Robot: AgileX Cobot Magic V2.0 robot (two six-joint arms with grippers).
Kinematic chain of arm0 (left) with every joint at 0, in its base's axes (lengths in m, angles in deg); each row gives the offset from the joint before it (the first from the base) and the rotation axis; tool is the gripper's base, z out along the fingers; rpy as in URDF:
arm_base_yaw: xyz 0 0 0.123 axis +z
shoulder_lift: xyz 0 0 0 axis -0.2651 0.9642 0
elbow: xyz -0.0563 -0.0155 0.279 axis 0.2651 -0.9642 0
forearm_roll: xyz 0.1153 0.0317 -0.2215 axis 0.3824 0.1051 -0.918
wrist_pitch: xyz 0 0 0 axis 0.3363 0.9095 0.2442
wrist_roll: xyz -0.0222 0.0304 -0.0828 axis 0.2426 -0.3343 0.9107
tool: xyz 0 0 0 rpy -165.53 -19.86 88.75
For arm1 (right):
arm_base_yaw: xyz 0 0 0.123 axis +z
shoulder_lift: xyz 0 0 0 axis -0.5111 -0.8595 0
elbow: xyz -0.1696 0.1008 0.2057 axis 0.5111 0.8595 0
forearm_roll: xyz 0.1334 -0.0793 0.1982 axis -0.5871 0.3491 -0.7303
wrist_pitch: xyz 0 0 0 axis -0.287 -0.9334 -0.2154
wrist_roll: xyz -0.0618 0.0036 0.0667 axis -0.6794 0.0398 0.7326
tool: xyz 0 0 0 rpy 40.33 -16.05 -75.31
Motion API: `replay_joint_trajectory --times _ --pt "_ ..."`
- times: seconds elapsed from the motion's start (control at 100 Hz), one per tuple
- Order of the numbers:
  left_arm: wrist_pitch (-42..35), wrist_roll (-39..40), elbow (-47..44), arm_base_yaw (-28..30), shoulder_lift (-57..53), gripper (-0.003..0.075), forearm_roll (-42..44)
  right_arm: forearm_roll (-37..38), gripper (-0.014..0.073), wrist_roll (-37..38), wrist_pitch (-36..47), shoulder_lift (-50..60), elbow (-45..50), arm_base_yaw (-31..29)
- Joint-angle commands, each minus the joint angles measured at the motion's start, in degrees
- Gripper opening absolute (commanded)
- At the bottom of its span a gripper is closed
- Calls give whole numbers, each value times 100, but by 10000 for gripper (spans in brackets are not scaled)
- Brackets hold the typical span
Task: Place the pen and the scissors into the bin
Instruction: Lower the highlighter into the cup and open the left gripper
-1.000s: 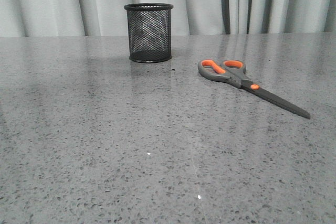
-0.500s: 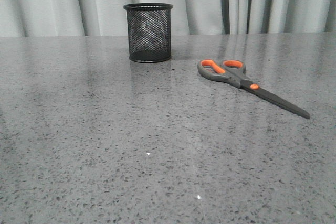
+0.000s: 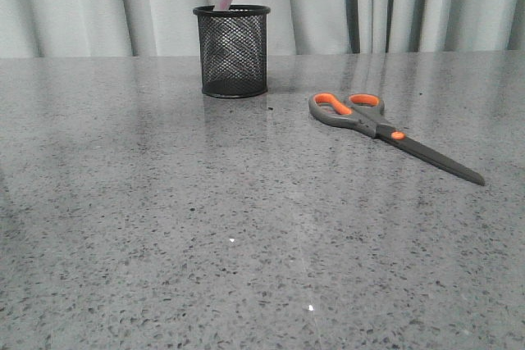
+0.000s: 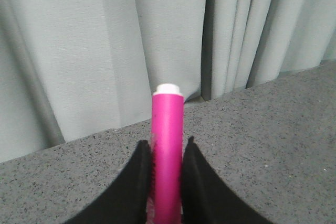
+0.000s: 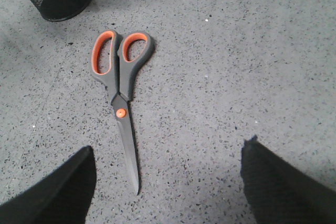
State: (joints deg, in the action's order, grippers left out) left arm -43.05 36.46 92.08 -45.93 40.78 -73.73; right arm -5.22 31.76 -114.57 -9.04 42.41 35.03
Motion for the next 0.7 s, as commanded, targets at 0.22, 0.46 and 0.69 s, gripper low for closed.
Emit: replay_joint_trajectory --times 0.22,0.46,0.69 --pt "-191 10 212 -52 -316 -18 -42 -17 517 -51 283 5 -195 -44" --pt "-30 10 212 -52 -316 143 -30 -8 517 -51 210 5 -195 -44" --pt "-7 10 212 -52 -396 382 -30 -8 517 -51 188 5 -195 -44"
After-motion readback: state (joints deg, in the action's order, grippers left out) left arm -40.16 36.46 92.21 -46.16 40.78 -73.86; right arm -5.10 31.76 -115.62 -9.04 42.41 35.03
